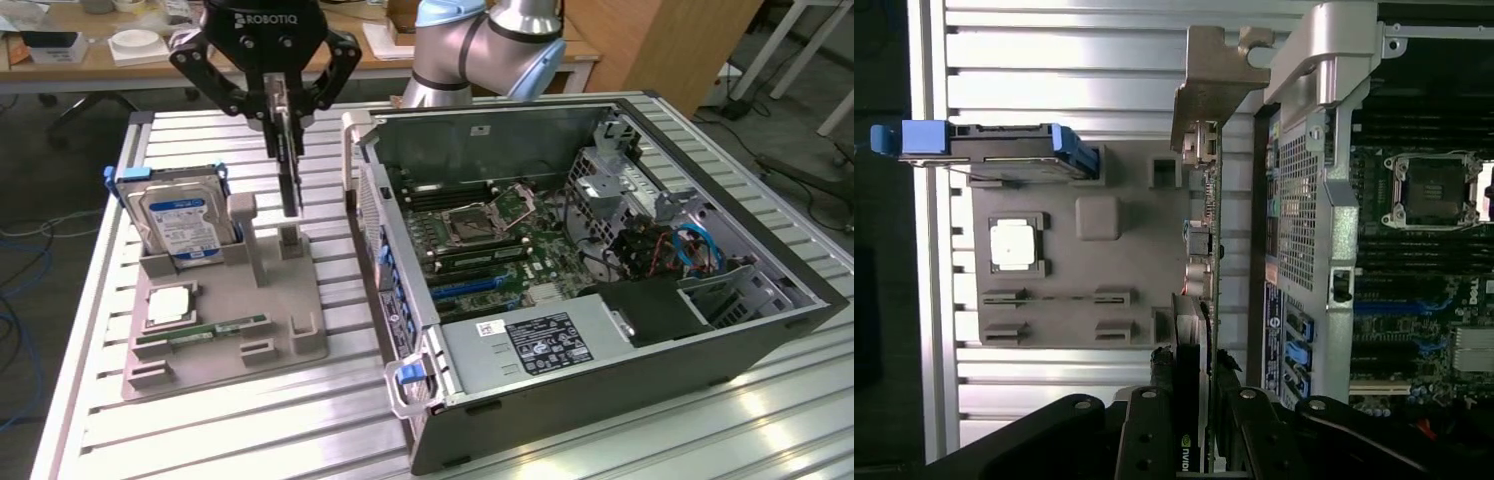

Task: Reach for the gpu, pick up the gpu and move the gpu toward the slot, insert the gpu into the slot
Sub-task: 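Pick up the gpu and move the gpu toward the slot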

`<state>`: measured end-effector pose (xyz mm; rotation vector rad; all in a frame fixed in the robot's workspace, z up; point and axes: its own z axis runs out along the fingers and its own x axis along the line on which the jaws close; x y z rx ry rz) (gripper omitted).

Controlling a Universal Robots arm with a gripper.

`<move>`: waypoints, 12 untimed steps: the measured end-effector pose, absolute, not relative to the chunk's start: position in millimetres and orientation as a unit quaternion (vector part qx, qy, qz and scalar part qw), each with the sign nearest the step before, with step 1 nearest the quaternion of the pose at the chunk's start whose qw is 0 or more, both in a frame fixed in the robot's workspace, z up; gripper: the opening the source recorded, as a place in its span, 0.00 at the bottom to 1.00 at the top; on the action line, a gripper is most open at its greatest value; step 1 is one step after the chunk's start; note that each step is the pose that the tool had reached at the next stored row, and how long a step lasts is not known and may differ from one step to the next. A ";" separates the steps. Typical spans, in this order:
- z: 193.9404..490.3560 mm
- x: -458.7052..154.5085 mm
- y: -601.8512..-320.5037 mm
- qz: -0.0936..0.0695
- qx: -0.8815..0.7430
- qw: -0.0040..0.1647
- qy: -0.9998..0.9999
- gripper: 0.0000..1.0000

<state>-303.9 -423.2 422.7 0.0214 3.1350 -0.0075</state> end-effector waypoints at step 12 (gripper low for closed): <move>422.4 -275.2 -423.2 -0.002 0.017 0.003 1.000 0.26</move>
